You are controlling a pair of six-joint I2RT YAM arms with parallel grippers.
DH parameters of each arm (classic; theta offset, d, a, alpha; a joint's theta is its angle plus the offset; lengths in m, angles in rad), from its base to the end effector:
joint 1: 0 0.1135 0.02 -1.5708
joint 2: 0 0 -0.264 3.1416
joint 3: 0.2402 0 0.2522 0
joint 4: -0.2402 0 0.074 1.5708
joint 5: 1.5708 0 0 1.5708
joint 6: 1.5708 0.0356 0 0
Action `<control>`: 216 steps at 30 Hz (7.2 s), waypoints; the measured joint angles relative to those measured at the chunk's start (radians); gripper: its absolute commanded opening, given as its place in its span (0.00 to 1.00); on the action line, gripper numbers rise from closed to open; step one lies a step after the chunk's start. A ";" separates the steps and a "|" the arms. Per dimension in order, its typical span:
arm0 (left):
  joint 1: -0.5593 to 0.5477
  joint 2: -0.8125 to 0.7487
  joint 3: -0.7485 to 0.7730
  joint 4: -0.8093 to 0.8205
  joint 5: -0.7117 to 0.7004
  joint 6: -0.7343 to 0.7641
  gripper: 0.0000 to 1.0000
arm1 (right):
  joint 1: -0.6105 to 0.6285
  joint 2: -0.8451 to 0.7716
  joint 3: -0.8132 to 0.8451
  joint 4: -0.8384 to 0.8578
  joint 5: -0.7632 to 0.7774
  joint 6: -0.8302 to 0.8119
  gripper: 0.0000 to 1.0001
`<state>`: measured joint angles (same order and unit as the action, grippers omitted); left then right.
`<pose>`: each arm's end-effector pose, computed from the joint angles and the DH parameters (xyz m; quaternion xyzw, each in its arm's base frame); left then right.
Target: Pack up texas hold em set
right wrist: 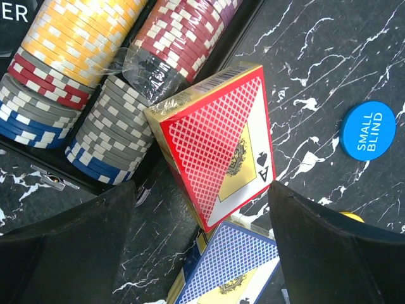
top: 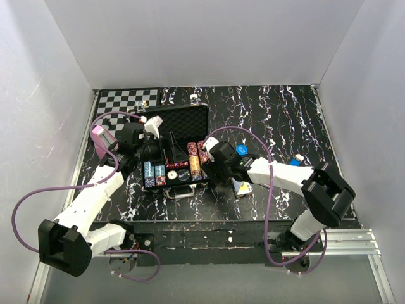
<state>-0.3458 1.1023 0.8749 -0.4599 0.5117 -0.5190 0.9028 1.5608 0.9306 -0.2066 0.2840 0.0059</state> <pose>0.2144 -0.0958 0.2856 0.0321 0.8807 -0.3810 0.2797 0.2080 0.2475 0.2013 -0.3549 0.8547 0.0372 0.3771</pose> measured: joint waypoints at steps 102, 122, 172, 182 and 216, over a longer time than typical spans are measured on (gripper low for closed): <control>-0.032 0.143 -0.016 0.255 0.262 -0.700 0.98 | 0.449 -0.278 -0.071 0.317 0.490 -0.559 0.01; -0.059 0.203 -0.011 0.269 0.346 -0.730 0.00 | 0.508 -0.224 -0.113 0.518 0.546 -0.819 0.05; 0.143 0.326 -0.110 0.427 -0.169 -0.197 0.00 | 0.504 -0.481 -0.274 0.520 0.650 -0.374 0.77; 0.076 0.365 -0.119 0.512 -0.270 -0.199 0.00 | 0.504 -0.508 -0.275 0.488 0.657 -0.318 0.77; 0.035 0.517 -0.016 0.395 -0.322 -0.194 0.96 | 0.504 -0.528 -0.288 0.391 0.683 -0.204 0.77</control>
<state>-0.3107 1.6192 0.8585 -0.0647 0.1898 -0.7128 1.4067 1.0328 0.6422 0.1844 0.9668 -0.1982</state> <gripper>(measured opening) 0.839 0.773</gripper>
